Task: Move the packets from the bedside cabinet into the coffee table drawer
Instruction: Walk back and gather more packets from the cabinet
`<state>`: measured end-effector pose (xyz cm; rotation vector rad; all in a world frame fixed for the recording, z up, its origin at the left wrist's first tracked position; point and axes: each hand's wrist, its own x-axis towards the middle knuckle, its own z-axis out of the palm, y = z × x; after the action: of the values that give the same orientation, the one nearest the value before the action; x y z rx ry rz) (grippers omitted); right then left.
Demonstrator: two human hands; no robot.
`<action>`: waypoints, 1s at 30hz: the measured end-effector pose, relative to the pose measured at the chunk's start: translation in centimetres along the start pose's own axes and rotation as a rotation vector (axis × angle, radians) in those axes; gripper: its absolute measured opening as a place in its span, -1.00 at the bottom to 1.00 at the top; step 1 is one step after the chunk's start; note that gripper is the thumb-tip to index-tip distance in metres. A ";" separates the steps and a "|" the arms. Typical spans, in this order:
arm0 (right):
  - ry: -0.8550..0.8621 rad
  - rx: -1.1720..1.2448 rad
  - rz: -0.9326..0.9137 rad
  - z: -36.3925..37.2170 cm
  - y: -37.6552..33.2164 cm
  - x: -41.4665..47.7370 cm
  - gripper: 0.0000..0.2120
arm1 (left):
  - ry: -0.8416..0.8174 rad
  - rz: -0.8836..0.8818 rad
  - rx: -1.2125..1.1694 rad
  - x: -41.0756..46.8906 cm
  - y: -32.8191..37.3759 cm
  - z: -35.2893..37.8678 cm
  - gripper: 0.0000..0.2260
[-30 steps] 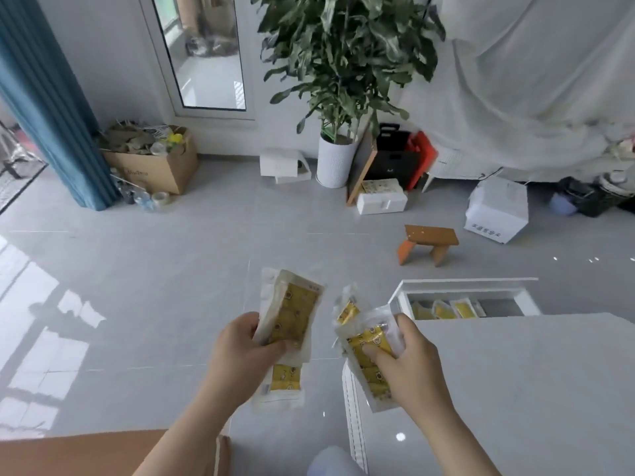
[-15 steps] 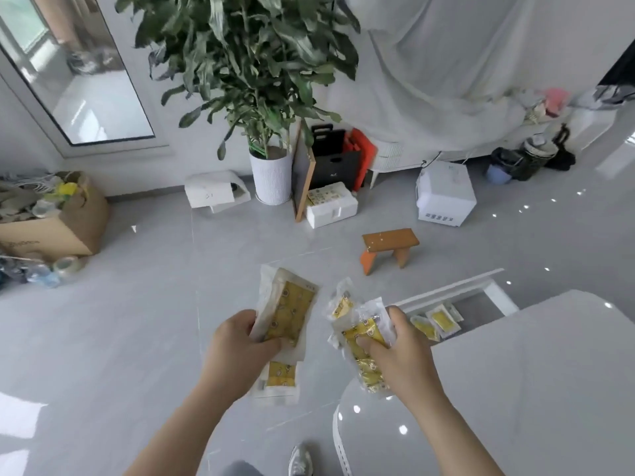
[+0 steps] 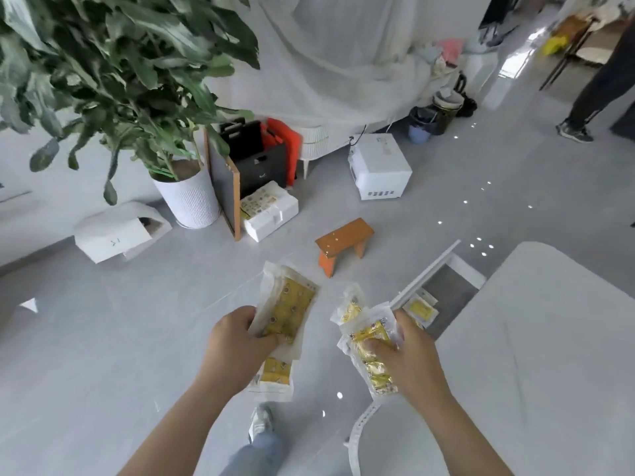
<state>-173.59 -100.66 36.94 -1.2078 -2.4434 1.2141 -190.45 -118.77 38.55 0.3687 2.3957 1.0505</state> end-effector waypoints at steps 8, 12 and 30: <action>0.108 0.106 0.254 1.4 -2.7 5.2 -0.70 | -0.189 0.118 0.132 11.6 5.0 -0.5 -0.78; 0.182 0.163 0.373 1.2 -2.6 8.0 -0.72 | -0.296 0.170 0.184 16.2 8.0 1.4 -0.83; 0.460 0.313 0.608 -5.2 0.3 22.7 -0.77 | -0.635 0.457 0.354 32.1 22.4 13.5 -0.82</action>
<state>-186.10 -81.02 35.66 -1.9312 -1.5395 1.2017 -209.12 -81.86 36.78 1.2189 1.9321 0.5411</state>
